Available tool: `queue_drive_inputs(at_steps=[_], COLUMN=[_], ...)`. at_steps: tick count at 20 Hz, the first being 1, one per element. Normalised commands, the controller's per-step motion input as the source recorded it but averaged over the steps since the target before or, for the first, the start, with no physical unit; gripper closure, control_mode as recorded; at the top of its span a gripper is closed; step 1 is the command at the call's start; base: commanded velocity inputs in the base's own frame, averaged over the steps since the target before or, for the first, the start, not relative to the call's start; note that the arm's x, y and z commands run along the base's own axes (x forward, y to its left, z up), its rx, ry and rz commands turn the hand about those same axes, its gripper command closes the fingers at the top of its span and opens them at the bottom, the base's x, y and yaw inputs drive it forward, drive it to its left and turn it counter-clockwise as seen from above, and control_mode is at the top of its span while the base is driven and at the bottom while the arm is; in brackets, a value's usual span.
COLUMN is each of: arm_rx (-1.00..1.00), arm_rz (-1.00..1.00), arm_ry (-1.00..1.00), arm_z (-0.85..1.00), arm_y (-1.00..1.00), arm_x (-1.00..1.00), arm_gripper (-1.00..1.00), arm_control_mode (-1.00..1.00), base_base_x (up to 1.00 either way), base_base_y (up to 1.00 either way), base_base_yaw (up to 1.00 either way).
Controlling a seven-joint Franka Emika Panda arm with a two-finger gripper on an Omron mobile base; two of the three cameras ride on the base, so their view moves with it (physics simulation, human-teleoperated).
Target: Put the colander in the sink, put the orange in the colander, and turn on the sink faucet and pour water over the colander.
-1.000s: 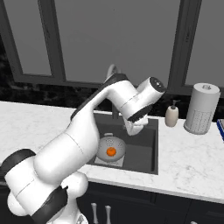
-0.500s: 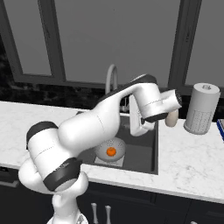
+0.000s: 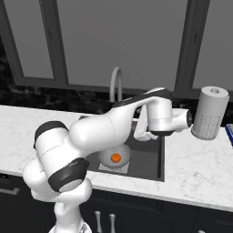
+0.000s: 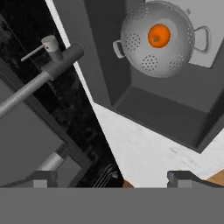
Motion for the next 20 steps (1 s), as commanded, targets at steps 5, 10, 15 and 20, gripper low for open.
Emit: queue_drive_inputs(at_steps=[5,10,15,20], arm_rx=[0.11,0.02,0.03,0.19], arm_rz=[-0.30,-0.25,-0.24,-0.22], arm_ry=[0.26,0.34,0.19,-0.11], arm_z=[0.00,-0.01,-0.24,-0.62], arm_y=[0.25,0.25,0.33,0.15], arm_x=[0.39,0.34,0.26,0.13], arm_gripper=[-1.00,-1.00,-1.00,-1.00], arm_control_mode=[-1.00,-1.00,-1.00,-1.00], base_base_x=[0.00,0.00,0.00,0.00], base_base_y=[0.00,0.00,0.00,0.00], base_base_yaw=[0.00,0.00,0.00,0.00])
